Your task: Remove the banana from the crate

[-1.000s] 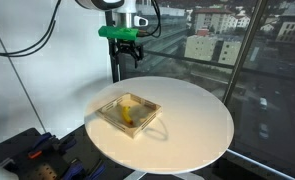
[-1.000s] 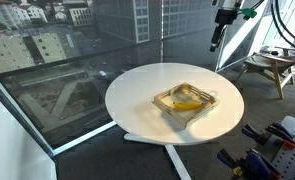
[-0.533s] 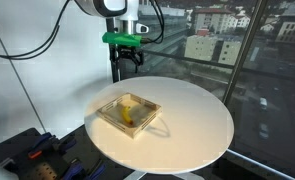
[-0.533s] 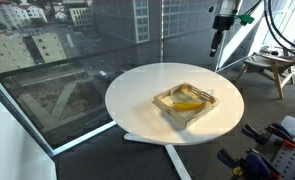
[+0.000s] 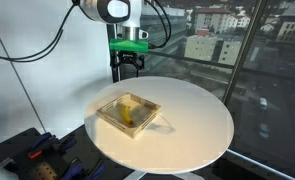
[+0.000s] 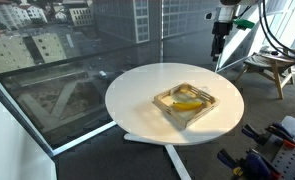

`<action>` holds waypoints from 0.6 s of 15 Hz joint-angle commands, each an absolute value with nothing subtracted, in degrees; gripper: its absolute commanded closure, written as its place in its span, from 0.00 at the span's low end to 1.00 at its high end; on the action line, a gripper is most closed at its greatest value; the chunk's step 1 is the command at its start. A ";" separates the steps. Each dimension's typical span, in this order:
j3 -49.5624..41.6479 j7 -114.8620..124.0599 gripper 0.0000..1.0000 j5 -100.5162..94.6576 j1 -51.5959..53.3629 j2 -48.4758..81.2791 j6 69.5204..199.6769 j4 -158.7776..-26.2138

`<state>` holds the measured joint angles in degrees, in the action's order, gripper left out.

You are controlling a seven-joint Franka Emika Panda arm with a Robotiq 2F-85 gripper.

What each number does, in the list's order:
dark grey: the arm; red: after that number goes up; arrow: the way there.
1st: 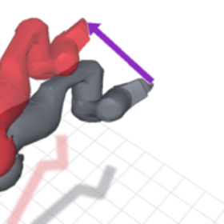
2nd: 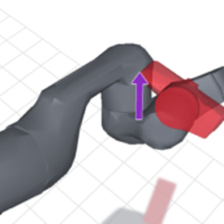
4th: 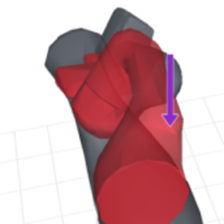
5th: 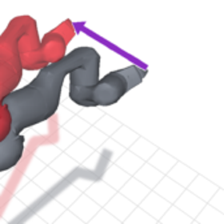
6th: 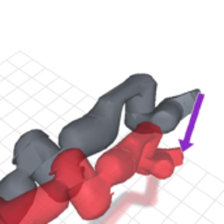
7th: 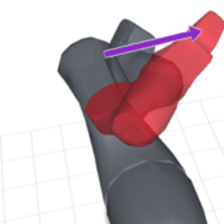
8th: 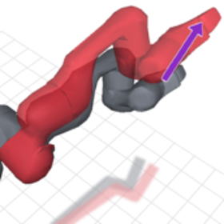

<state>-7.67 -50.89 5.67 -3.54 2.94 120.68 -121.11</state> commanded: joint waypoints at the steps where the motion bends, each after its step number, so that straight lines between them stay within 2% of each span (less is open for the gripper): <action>1: -6.40 -57.15 0.00 5.63 -4.82 4.75 118.48 -118.17; 9: -5.36 -64.35 0.00 5.47 -5.50 9.13 119.69 -117.32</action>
